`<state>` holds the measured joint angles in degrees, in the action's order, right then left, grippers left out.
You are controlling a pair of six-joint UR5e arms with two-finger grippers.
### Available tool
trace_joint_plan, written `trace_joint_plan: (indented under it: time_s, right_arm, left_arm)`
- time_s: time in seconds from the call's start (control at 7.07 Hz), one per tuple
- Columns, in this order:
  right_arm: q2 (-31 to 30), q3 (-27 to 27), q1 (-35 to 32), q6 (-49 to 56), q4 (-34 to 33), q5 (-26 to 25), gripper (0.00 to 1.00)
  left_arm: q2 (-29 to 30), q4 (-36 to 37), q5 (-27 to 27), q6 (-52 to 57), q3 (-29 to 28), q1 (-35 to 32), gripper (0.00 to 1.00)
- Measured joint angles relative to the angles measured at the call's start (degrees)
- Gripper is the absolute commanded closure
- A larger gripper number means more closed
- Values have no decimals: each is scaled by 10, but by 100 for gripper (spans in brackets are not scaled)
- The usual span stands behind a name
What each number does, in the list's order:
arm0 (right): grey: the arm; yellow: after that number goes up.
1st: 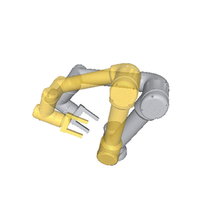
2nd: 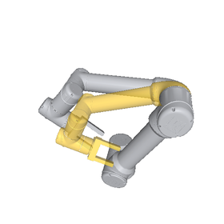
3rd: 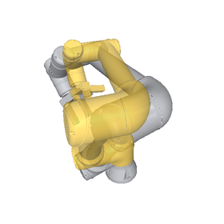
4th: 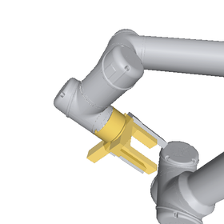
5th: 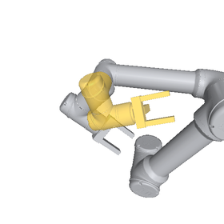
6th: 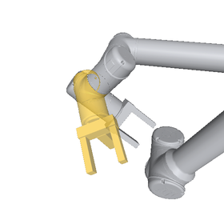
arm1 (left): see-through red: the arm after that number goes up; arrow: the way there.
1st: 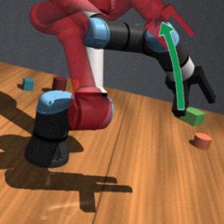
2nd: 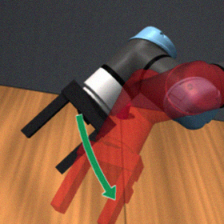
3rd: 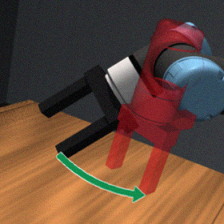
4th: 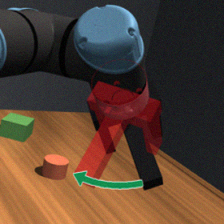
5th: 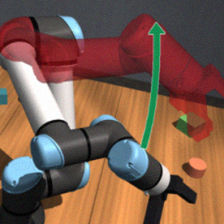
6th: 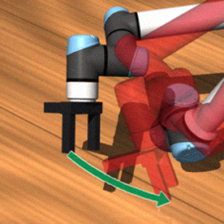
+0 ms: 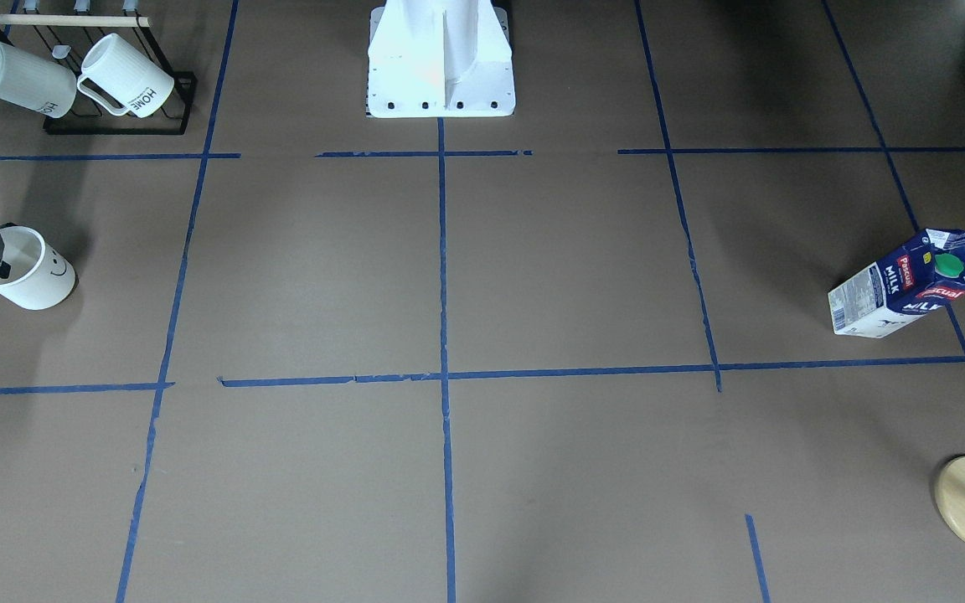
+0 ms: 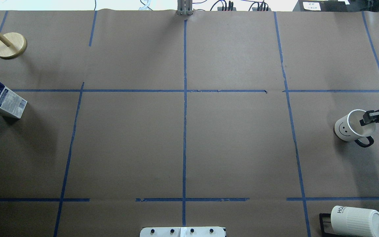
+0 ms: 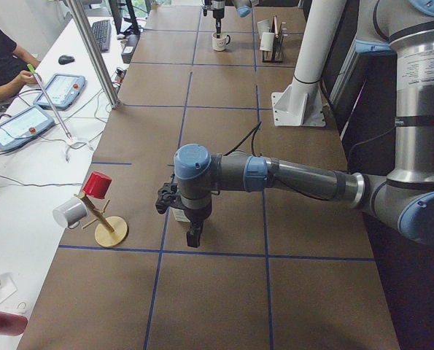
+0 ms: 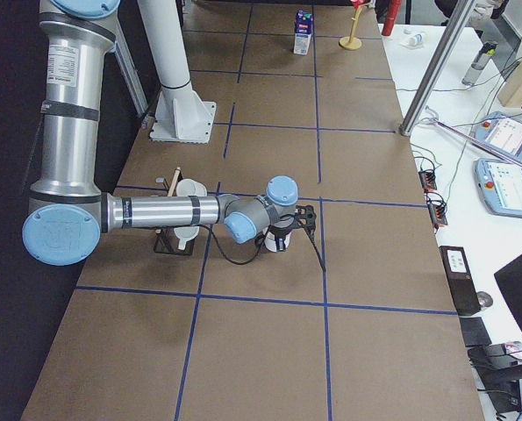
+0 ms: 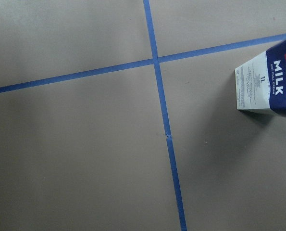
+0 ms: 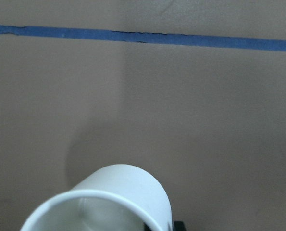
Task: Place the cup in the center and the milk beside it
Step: 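Lower the right gripper onto the white mug's rim and grasp it, then carry the white mug with the right gripper to the table's center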
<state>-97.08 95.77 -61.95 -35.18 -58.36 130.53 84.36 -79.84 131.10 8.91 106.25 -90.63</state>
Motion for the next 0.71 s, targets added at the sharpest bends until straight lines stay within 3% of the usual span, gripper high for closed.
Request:
trace_joint_plan:
  time_s: [0.28, 0.42, 0.71]
  right_arm:
    - [6, 42, 11, -8, -10, 6, 100]
    - [47, 85, 37, -40, -49, 8, 100]
    - [251, 119, 119, -175, -223, -9, 100]
  left_arm:
    - [5, 0, 10, -4, 0, 0, 0]
    - [6, 0, 12, -5, 1, 0, 0]
    - [6, 0, 25, -5, -1, 0, 0]
